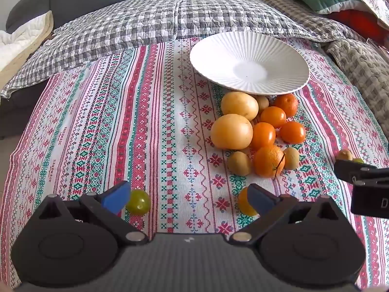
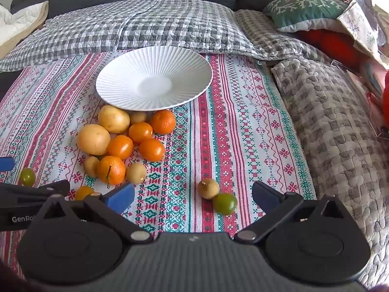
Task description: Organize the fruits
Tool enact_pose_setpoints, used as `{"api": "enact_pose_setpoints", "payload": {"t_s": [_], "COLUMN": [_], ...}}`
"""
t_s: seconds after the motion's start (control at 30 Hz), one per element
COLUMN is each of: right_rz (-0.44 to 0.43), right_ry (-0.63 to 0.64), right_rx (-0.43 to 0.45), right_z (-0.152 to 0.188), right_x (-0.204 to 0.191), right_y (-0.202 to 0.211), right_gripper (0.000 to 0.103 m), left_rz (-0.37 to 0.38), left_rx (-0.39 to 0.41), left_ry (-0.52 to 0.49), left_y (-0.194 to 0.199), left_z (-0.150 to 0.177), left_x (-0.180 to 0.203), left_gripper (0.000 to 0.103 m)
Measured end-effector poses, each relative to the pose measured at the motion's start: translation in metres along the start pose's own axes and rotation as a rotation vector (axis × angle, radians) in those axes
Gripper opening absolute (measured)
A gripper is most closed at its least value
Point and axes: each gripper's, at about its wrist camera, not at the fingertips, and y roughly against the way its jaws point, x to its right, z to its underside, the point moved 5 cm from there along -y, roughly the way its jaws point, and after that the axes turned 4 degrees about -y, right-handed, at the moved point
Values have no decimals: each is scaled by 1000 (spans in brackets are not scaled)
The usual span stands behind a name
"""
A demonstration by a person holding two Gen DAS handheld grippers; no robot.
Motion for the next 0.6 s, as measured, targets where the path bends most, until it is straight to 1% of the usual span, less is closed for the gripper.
{"api": "enact_pose_setpoints", "payload": {"t_s": [0.2,0.27,0.3,0.33,0.6], "right_rz": [0,-2,-5,-6,-5], "right_ry": [-16,-23,11,11,17], "right_rx": [-5,-9,13,13,16], "right_z": [2,2,0,-1,0], "right_x": [0,0,0,0,-2], "right_y": [2,3,8,7,3], "right_gripper": [103,103,103,103,103], "left_rz": [-25,-15,-10,-10,-15], "left_rx": [15,17,17,16,22], "left_ry": [-5,-1,-1,-1,-4], "left_y": [4,4,5,6,8], "left_z": [-1,-1,0,0,-1], "left_x": [7,4,2,2,3], "left_gripper": [94,94,94,94,94]}}
